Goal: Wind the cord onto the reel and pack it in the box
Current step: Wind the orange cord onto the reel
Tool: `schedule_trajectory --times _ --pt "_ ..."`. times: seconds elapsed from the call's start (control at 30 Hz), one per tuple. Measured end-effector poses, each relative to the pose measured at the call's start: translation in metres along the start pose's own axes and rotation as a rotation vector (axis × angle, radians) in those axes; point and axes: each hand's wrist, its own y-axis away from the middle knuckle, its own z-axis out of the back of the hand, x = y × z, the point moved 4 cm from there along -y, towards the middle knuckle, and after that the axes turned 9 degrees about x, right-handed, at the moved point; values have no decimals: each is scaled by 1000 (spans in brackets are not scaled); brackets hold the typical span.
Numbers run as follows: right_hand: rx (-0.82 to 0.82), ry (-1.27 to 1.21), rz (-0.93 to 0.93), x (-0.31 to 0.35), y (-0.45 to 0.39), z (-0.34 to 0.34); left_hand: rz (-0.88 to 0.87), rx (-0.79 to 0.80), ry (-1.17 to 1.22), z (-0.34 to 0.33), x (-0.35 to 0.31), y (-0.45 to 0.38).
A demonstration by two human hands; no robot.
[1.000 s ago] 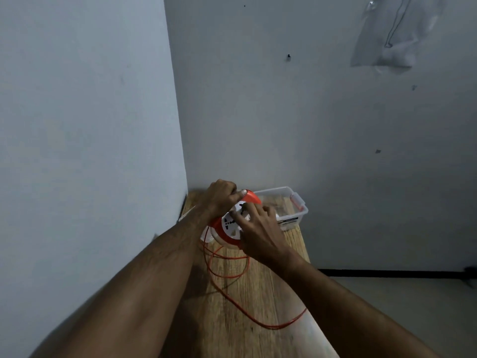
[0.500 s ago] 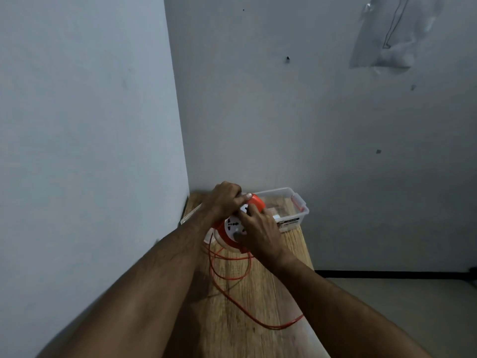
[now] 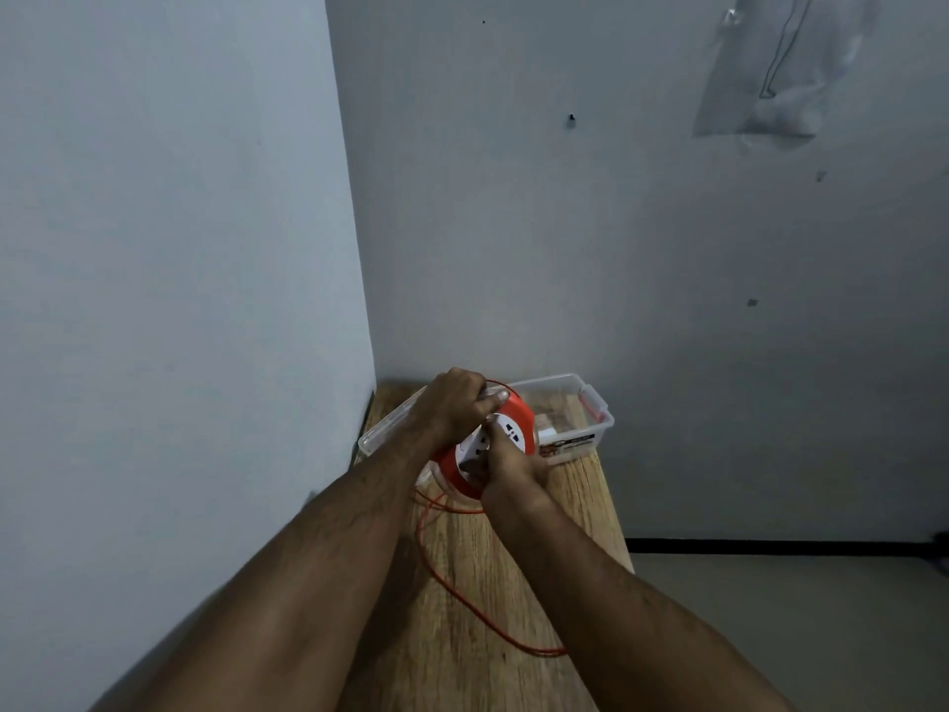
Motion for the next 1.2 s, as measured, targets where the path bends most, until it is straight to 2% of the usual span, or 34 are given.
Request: schedule_trajectory --times 0.07,0.17,0.27,0.33,0.4,0.47,0.5,0.57,0.63,0.77,0.83,1.03,1.2 --pt "41 -100 -56 -2 -2 -3 -8 -1 9 0 0 0" --pt "94 -57 -62 1 -1 -5 -2 10 42 0 5 -1" --pt "65 107 70 9 10 4 18 -6 112 1 10 -3" --pt "28 446 434 23 25 9 23 -15 116 2 11 -4" --pt "59 916 991 39 44 8 24 -5 99 4 12 -5" --pt "221 1374 1406 40 49 4 21 9 98 3 14 -7" --pt "307 1572 1502 35 44 2 19 11 100 2 14 -7" --pt "424 1842 1488 29 29 6 8 28 110 1 13 -9" --pt "492 1948 1458 31 21 10 -9 53 112 -1 12 -10" --pt "434 2011 1559 37 21 12 -4 65 114 -2 10 -6" --pt "425 1968 1557 37 19 12 -9 58 95 0 7 -5" --pt "343 1785 1399 37 10 8 -6 35 59 4 4 -3" --pt "185 1355 1112 34 9 9 43 11 148 4 8 0"
